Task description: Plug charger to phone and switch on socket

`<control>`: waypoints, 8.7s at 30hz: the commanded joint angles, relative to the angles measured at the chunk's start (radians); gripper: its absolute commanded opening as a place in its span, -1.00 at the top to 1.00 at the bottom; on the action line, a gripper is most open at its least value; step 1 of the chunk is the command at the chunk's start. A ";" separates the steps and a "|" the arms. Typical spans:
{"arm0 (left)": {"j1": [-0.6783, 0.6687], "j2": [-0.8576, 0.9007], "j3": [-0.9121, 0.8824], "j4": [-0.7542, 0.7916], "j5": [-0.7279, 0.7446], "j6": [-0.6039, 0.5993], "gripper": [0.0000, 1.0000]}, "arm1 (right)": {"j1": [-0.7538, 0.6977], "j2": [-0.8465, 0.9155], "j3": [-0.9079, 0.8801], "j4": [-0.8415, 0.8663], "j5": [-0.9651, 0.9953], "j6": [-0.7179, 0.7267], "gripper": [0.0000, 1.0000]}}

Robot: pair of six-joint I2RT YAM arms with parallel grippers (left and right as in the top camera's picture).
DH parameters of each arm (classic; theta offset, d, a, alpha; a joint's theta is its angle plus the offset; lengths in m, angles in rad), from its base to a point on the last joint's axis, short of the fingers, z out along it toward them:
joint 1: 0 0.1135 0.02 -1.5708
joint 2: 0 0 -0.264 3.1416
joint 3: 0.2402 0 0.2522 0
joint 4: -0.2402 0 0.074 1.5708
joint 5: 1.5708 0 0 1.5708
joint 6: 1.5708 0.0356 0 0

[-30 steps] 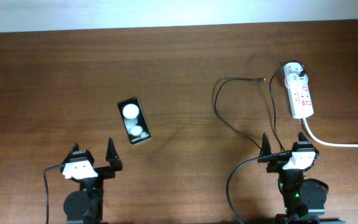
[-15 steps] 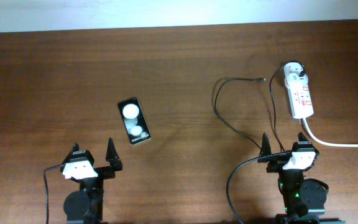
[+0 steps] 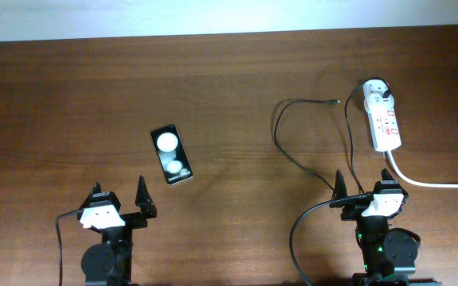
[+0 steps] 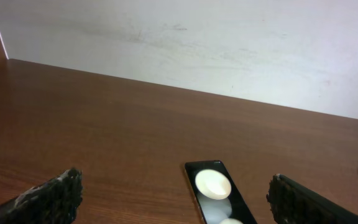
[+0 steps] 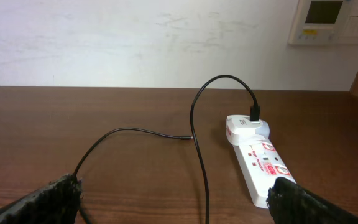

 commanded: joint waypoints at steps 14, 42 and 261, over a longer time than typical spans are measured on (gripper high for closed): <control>0.002 0.000 -0.001 0.008 -0.065 0.016 -0.98 | 0.005 -0.010 -0.005 -0.004 -0.014 0.001 -0.97; 0.002 0.034 0.182 0.747 -0.100 0.016 -0.98 | 0.005 -0.008 -0.005 -0.004 -0.014 0.001 -0.97; -0.163 1.574 1.477 -1.025 0.178 -0.407 -0.15 | 0.005 -0.008 -0.005 -0.004 -0.014 0.001 -0.98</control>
